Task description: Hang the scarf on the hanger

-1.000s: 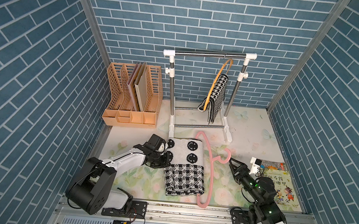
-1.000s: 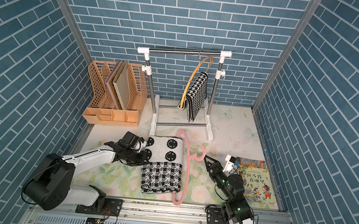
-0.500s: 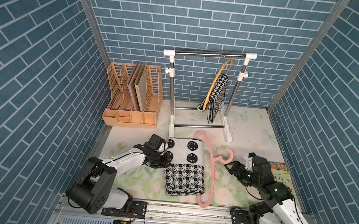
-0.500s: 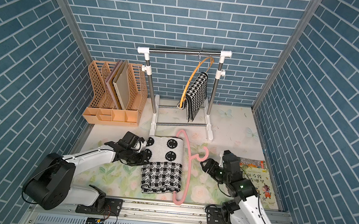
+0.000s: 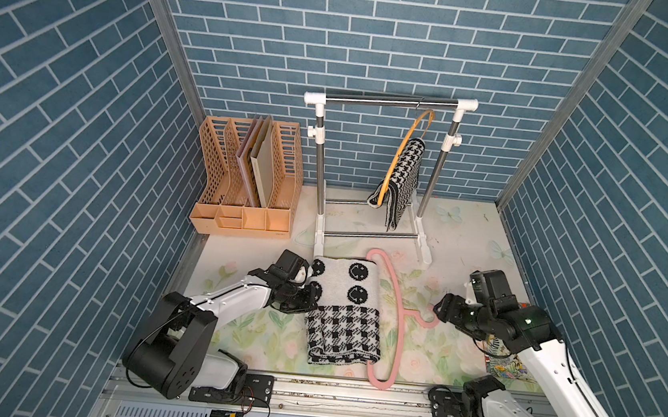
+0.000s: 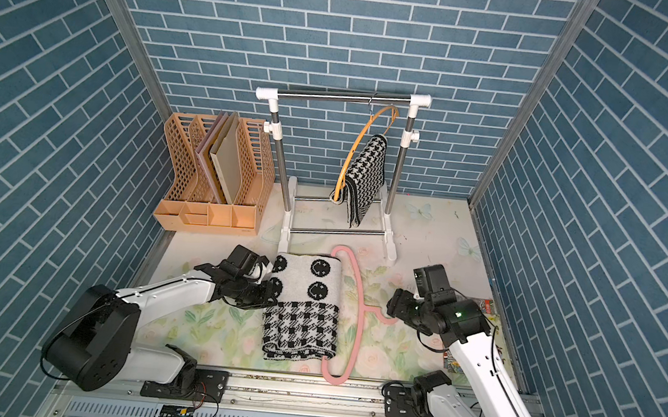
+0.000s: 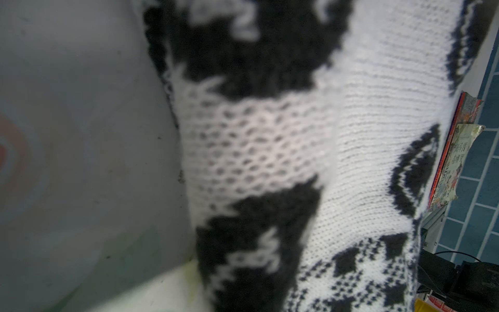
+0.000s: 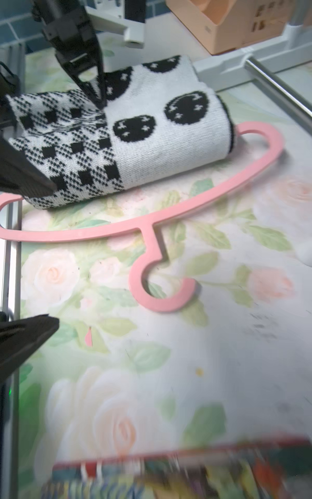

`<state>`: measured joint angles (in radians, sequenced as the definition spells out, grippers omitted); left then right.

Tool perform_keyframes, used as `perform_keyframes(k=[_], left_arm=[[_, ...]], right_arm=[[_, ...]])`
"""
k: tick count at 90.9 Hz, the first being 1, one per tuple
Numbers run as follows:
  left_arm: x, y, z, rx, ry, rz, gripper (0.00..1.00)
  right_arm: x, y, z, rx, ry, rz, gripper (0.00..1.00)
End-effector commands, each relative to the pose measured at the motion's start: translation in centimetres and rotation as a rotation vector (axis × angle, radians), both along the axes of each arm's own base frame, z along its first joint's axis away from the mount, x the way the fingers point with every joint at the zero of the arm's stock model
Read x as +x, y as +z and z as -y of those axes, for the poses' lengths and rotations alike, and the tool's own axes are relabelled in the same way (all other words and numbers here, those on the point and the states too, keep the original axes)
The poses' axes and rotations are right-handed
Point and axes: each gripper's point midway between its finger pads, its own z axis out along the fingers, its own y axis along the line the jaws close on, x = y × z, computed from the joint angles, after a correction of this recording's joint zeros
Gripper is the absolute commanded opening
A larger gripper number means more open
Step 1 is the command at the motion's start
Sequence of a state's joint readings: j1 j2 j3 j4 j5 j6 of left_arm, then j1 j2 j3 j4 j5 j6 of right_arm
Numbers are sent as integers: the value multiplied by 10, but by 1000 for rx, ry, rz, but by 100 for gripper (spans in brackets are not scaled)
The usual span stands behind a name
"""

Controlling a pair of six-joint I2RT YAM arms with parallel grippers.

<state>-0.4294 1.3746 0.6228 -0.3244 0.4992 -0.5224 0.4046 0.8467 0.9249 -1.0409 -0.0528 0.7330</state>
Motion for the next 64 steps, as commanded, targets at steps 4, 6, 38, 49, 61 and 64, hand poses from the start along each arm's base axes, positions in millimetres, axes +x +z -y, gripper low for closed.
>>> perform_keyframes(k=[4,6,38,49,61,64], left_arm=[[-8,-7,-5,17,-12,-30,0],[-8,-8,-5,16,-12,-34,0],[-8,-7,-4,11,-21,-36,0],[-8,-6,-4,12,-21,-37,0],[-8,-7,-4,13,-21,-37,0],[-8,-8,-4,13,-21,-41,0]], right_arm=[[19,24,6,-73,37,95,76],[19,22,-9,-9,88,99,76],[-63,-102,-92,445,341,-283,74],[-70,-117,-99,460,358,-287,73],[-74,-135,-103,483,340,-310,73],[-74,-139,-104,493,333,-303,73]])
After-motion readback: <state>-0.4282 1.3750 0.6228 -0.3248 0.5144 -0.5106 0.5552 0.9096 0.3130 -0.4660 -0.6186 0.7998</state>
